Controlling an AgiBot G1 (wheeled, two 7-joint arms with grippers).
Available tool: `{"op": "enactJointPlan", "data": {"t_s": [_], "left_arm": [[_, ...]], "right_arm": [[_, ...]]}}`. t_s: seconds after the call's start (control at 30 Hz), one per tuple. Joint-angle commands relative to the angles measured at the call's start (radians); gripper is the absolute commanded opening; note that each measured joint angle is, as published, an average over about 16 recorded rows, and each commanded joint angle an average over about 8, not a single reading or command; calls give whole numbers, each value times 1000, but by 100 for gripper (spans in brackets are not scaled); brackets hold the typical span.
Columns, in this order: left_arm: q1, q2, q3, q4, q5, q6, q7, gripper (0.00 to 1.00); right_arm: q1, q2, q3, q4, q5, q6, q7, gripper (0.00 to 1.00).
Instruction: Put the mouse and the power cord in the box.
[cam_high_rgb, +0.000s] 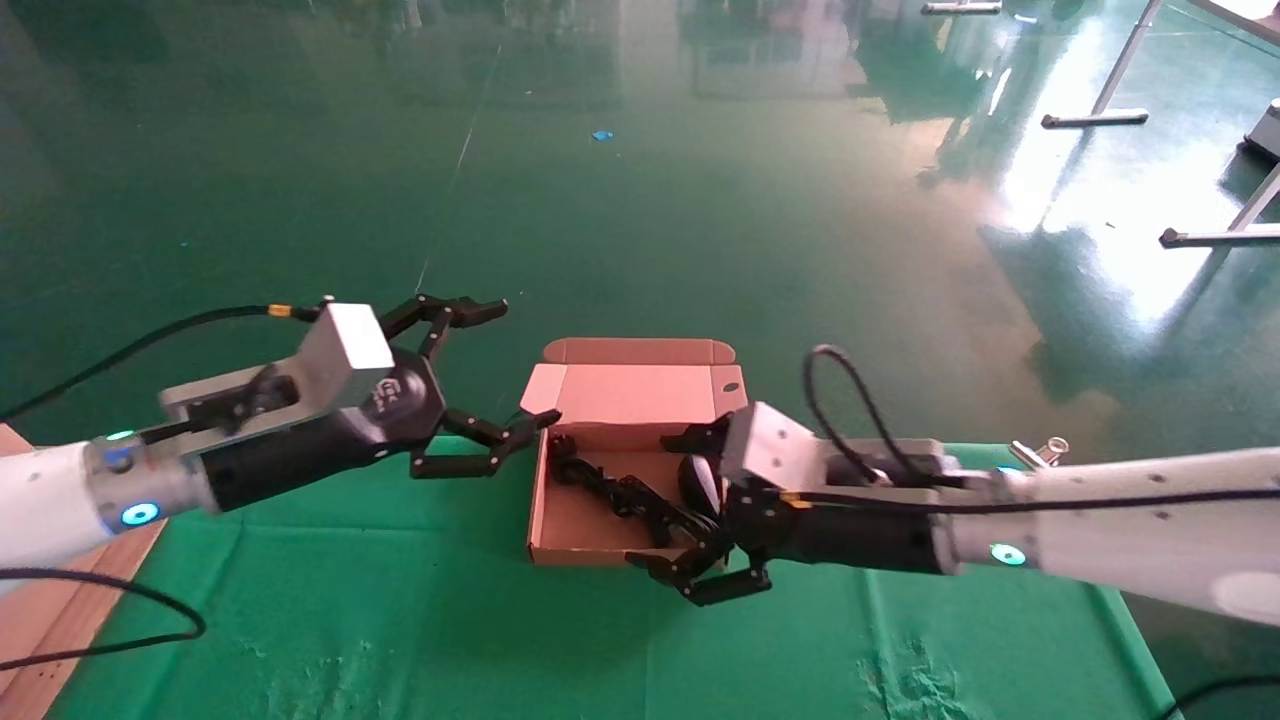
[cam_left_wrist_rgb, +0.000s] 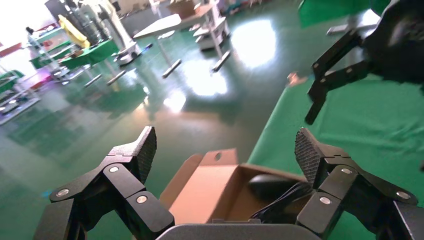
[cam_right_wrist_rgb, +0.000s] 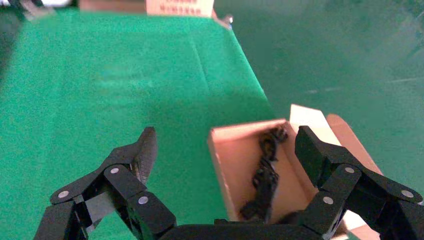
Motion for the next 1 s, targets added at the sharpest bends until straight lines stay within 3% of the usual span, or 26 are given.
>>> {"op": "enactJointPlan", "data": {"t_s": [0.03,1.0], "left_arm": [[19,-19,-19,-39,-6,22,-44,100],[282,-292,-283,-594,-94,331,-660,100]], "right_arm": [[-22,25,30,26,28,-26,17,100],[-333,380,447,388,426,-386,252,100]]}}
